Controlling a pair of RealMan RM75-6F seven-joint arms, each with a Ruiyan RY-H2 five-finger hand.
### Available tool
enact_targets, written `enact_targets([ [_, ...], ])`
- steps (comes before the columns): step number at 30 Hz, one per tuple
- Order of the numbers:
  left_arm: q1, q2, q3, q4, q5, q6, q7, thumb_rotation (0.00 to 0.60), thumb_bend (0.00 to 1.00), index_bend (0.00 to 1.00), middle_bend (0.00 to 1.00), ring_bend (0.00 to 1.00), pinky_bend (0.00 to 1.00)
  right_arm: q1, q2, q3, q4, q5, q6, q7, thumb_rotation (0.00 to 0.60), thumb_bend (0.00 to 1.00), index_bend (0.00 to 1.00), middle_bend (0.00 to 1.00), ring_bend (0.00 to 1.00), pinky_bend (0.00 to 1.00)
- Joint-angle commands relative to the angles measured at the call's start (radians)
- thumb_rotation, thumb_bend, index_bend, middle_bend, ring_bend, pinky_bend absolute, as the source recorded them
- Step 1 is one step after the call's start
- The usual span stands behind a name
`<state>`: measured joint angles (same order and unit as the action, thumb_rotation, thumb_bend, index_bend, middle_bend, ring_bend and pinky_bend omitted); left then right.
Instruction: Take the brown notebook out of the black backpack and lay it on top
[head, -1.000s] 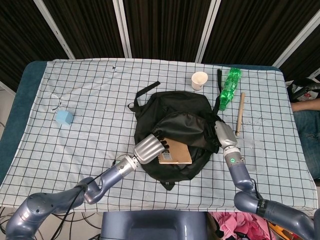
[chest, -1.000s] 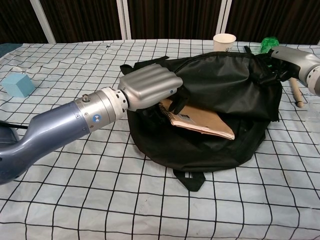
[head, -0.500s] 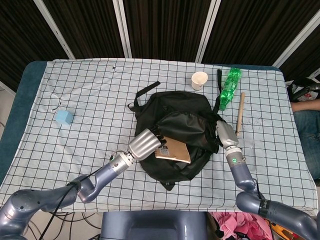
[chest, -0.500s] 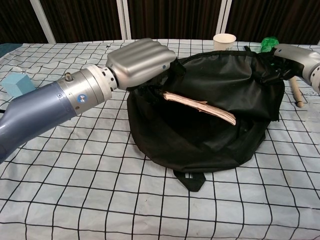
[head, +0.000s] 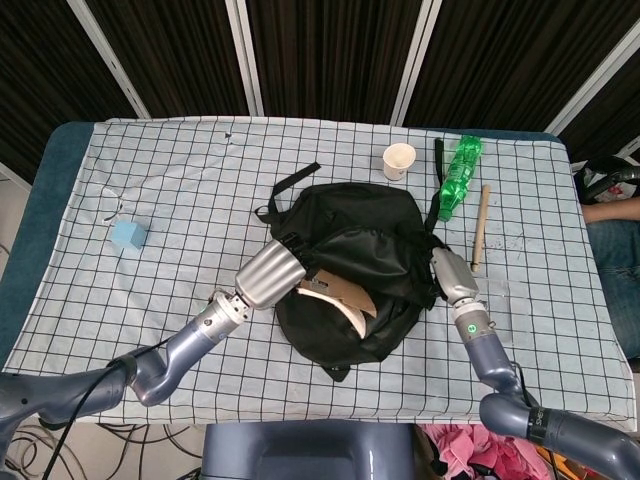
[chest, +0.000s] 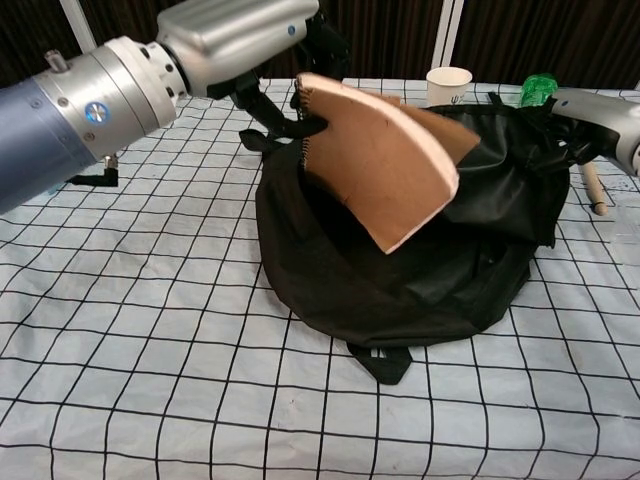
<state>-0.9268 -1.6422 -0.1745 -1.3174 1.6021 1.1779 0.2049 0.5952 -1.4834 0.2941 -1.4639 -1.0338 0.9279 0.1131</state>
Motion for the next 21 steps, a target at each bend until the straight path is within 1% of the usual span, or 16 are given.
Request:
enact_targets([
  [1, 0.011, 0.054, -0.030, -0.068, -0.021, 0.011, 0.027, 0.600, 0.51, 0.65, 0.70, 0.40, 0.39, -0.008, 0.015, -0.010, -0.029, -0.013, -0.002, 0.009, 0.600, 0.56, 0.63, 0.09, 0.07, 0.12],
  [9, 0.035, 0.180, -0.093, -0.225, -0.055, 0.045, 0.043, 0.600, 0.51, 0.65, 0.70, 0.40, 0.38, -0.014, 0.036, -0.029, -0.088, -0.048, 0.007, 0.002, 0.600, 0.57, 0.63, 0.09, 0.07, 0.12],
  [13, 0.053, 0.265, -0.131, -0.300, -0.069, 0.069, 0.067, 0.600, 0.51, 0.65, 0.70, 0.40, 0.38, -0.018, 0.050, -0.040, -0.123, -0.059, 0.015, -0.013, 0.600, 0.57, 0.63, 0.09, 0.07, 0.12],
  [17, 0.083, 0.353, -0.165, -0.341, -0.105, 0.088, 0.094, 0.600, 0.51, 0.65, 0.70, 0.40, 0.38, -0.024, 0.064, -0.065, -0.168, -0.063, 0.016, -0.047, 0.600, 0.56, 0.63, 0.09, 0.07, 0.12],
  [21, 0.108, 0.413, -0.179, -0.342, -0.146, 0.087, 0.101, 0.600, 0.51, 0.65, 0.70, 0.40, 0.38, -0.032, 0.076, -0.109, -0.219, -0.085, 0.012, -0.087, 0.600, 0.56, 0.63, 0.09, 0.07, 0.12],
])
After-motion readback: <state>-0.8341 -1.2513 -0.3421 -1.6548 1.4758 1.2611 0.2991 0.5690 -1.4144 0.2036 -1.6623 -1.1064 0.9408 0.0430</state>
